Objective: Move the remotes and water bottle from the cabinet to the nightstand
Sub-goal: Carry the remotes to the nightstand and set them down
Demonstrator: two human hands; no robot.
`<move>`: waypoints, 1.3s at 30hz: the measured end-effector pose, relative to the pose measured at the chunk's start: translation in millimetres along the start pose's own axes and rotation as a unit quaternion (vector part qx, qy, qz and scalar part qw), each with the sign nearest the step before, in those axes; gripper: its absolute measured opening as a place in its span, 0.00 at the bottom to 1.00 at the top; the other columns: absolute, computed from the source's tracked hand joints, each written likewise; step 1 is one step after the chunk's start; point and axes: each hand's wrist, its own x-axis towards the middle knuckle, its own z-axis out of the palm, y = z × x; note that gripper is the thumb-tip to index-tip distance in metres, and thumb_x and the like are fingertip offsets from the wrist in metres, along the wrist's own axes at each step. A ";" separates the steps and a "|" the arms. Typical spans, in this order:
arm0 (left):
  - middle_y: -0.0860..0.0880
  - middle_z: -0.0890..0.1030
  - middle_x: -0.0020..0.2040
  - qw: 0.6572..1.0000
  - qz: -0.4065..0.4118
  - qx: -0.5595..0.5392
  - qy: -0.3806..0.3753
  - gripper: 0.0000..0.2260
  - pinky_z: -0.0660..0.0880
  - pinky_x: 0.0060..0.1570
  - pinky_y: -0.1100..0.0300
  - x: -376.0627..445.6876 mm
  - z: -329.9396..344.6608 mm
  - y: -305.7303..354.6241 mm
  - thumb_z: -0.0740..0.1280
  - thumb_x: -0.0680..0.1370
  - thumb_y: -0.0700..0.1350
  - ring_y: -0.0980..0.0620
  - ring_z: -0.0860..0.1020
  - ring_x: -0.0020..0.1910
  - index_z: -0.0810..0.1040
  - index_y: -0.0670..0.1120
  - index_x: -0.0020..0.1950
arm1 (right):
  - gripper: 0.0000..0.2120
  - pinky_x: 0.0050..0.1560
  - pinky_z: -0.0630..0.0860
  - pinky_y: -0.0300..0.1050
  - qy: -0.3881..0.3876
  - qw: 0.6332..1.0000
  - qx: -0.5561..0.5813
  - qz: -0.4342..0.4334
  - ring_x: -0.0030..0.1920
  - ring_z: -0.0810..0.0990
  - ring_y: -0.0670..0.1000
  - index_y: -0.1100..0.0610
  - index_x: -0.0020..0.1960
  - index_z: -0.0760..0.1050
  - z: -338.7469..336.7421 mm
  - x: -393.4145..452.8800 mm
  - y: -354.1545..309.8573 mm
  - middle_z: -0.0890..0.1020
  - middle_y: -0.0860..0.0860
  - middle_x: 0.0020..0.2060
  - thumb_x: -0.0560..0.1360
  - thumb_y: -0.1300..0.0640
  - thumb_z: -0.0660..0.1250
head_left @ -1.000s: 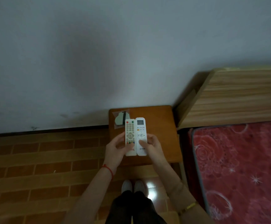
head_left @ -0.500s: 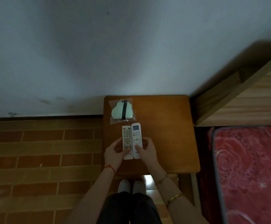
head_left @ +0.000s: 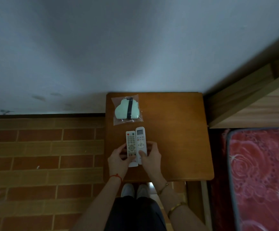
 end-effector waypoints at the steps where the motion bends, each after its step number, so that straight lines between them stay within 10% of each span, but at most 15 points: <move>1: 0.48 0.81 0.59 1.000 0.003 0.007 0.002 0.29 0.77 0.41 0.70 0.7 0.2 -1.2 0.77 0.70 0.41 0.56 0.81 0.50 0.74 0.49 0.70 | 0.18 0.52 0.81 0.45 0.002 1.000 -0.006 -0.001 0.59 0.79 0.53 0.57 0.60 0.70 0.7 0.7 1.2 0.79 0.54 0.57 0.73 0.64 0.71; 11: 0.51 0.80 0.58 0.996 0.045 0.074 0.021 0.27 0.78 0.50 0.63 -1.9 2.3 -2.7 0.75 0.71 0.42 0.54 0.79 0.55 0.74 0.51 0.69 | 0.14 0.33 0.73 0.26 0.018 0.996 -0.083 -0.016 0.53 0.76 0.47 0.57 0.58 0.70 0.1 -3.6 10.0 0.70 0.49 0.55 0.75 0.63 0.69; 21: 0.47 0.78 0.67 0.995 0.056 0.087 -0.015 0.30 0.77 0.62 0.50 -26.2 -10.7 11.3 0.72 0.75 0.46 0.50 0.77 0.64 0.66 0.50 0.76 | 0.18 0.60 0.78 0.51 -0.002 0.994 -0.100 -0.038 0.60 0.78 0.53 0.57 0.66 0.72 -19.0 -20.8 1.6 0.79 0.54 0.59 0.77 0.60 0.68; 39: 0.49 0.72 0.72 0.956 0.245 0.159 0.025 0.23 0.67 0.66 0.58 -228.5 -175.7 177.4 0.65 0.79 0.50 0.52 0.69 0.71 0.68 0.50 0.73 | 0.23 0.71 0.63 0.47 -0.003 0.940 -0.219 -0.260 0.72 0.64 0.51 0.53 0.73 0.65 -157.2 -212.9 -187.4 0.72 0.50 0.69 0.80 0.51 0.63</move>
